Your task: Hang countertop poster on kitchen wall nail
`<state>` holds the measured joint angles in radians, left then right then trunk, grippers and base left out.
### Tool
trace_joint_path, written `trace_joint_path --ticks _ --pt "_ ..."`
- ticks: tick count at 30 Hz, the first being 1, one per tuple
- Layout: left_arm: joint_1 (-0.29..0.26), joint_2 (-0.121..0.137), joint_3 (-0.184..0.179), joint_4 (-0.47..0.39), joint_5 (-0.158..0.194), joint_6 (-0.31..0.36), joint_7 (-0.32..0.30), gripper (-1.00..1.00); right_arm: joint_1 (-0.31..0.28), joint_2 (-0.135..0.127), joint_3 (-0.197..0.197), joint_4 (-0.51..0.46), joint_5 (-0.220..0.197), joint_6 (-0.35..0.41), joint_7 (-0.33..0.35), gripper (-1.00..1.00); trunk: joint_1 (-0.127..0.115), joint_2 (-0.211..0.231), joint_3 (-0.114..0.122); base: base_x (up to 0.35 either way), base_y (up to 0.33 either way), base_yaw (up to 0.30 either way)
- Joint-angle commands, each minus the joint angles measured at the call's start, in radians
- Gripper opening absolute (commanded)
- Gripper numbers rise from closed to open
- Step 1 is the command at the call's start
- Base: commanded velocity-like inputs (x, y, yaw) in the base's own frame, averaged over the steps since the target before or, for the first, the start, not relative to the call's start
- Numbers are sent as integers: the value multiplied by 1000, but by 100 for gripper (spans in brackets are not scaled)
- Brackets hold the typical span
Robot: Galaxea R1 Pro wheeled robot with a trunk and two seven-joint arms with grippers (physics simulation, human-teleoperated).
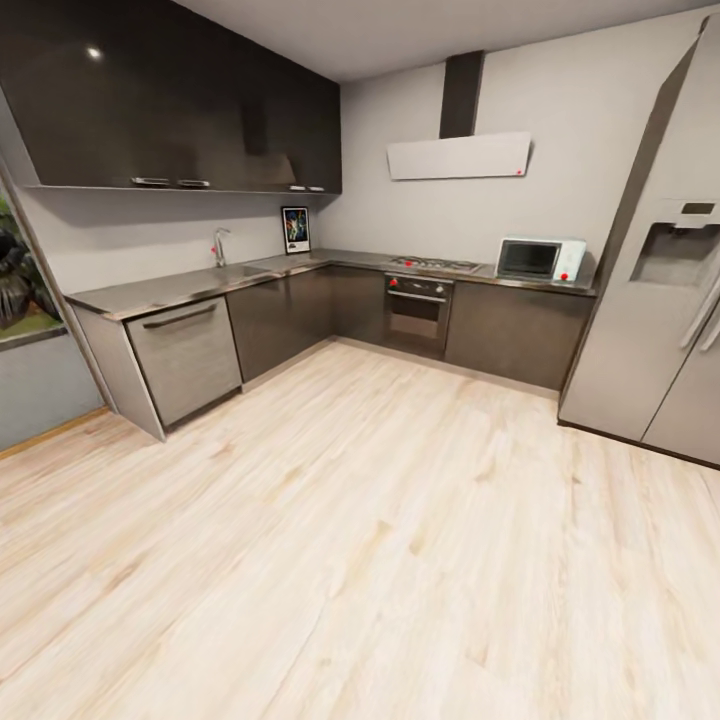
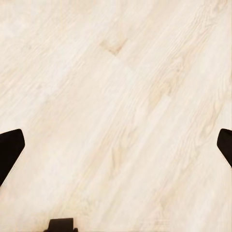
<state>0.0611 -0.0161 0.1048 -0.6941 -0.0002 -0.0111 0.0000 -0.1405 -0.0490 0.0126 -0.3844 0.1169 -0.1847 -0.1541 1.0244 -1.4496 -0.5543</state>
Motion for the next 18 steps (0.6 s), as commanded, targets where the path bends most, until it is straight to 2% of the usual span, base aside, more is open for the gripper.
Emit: trace_joint_path --ticks 1,18 --pt "0 -1 3 -1 0 -1 0 100 -1 0 1 1 10 -1 -6 100 1 0 -1 339 0 0" --pt "0 -1 3 -1 -1 -1 -1 100 0 0 3 0 10 -1 -6 100 1 0 -1 339 0 0"
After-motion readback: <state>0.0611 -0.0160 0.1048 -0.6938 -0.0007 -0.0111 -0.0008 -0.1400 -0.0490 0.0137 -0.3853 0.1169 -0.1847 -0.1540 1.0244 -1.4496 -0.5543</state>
